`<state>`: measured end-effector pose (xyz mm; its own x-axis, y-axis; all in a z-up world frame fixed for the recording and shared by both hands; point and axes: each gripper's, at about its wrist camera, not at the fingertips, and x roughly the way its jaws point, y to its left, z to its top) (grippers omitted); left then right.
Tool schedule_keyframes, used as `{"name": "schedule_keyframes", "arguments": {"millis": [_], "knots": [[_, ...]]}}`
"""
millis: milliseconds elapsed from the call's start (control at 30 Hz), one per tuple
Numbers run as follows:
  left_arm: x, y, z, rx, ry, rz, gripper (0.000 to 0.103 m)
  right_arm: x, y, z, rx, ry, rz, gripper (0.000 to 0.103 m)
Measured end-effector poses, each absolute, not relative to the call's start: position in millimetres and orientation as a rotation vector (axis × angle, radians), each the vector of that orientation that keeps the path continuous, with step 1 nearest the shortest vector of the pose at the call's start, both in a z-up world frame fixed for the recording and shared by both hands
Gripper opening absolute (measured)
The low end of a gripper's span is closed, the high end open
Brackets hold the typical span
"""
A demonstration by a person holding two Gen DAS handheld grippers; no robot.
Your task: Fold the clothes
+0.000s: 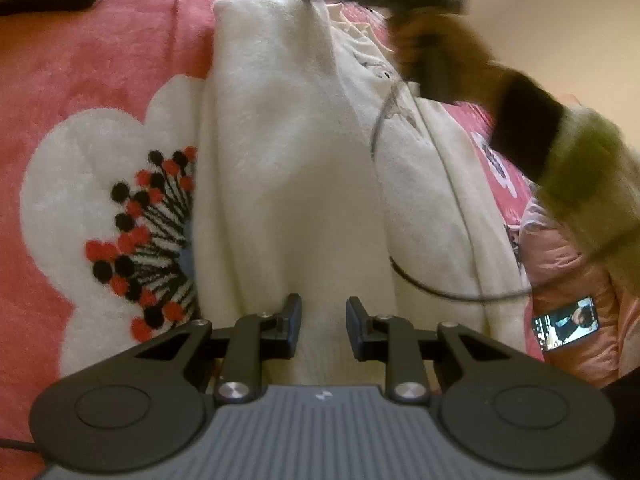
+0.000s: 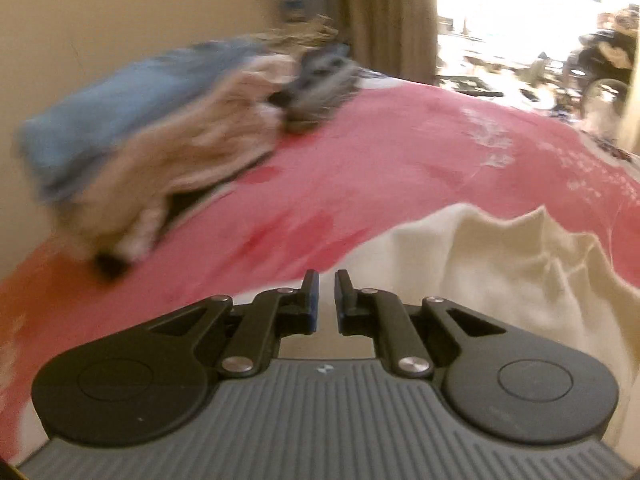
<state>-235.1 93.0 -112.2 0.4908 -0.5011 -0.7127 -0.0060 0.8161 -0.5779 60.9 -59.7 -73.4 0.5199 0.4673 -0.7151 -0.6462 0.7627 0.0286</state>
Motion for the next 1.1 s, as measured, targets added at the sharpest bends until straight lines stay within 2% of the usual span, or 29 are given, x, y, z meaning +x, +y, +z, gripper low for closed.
{"name": "schedule_keyframes", "arguments": {"millis": [167,300,333,367,400,433,467,533,633,767,833,1033,1100], "knots": [[-239.7,94.1,-116.3,-0.57,1.008,-0.32,0.025,99.2,-60.8,-88.5,-0.178,0.82,0.579,0.005],[-245.3,91.8,-119.0,-0.551,0.984,-0.336,0.025,73.1,-48.9,-48.7,-0.247,0.796,0.664,0.012],[-243.7,90.7,-119.1,-0.549,0.978,-0.338,0.026,61.5,-41.7,-40.7,-0.269,0.801,0.708,0.019],[-244.8,90.8,-119.5,-0.549,0.973,-0.34,0.026,48.0,-32.2,-34.9,-0.292,0.812,0.761,0.031],[-246.3,91.5,-119.7,-0.55,0.968,-0.341,0.026,34.3,-21.2,-30.7,-0.322,0.814,0.806,0.036],[-248.1,93.1,-119.6,-0.554,0.966,-0.339,0.026,19.8,-7.9,-30.7,-0.367,0.808,0.847,0.047],[-248.7,93.5,-119.4,-0.558,0.965,-0.335,0.026,4.8,6.1,-32.8,-0.418,0.801,0.889,0.053],[-249.9,91.9,-118.1,-0.551,0.959,-0.33,0.026,-22.2,33.8,-40.5,-0.538,0.785,0.953,0.057],[-251.5,87.6,-115.6,-0.531,0.947,-0.321,0.028,-42.9,58.1,-65.2,-0.747,0.778,0.933,0.055],[-253.1,83.6,-113.1,-0.518,0.93,-0.317,0.031,-42.6,34.0,-62.5,-0.778,0.787,0.863,0.032],[-253.9,85.2,-114.0,-0.527,0.925,-0.321,0.031,-42.3,22.5,-53.9,-0.758,0.791,0.837,0.03],[-252.5,87.1,-116.6,-0.549,0.923,-0.321,0.031,-60.3,32.8,-59.6,-0.931,0.695,0.803,0.029],[-252.3,86.7,-116.8,-0.549,0.922,-0.319,0.031,-66.5,36.2,-61.7,-0.988,0.672,0.793,0.025]]}}
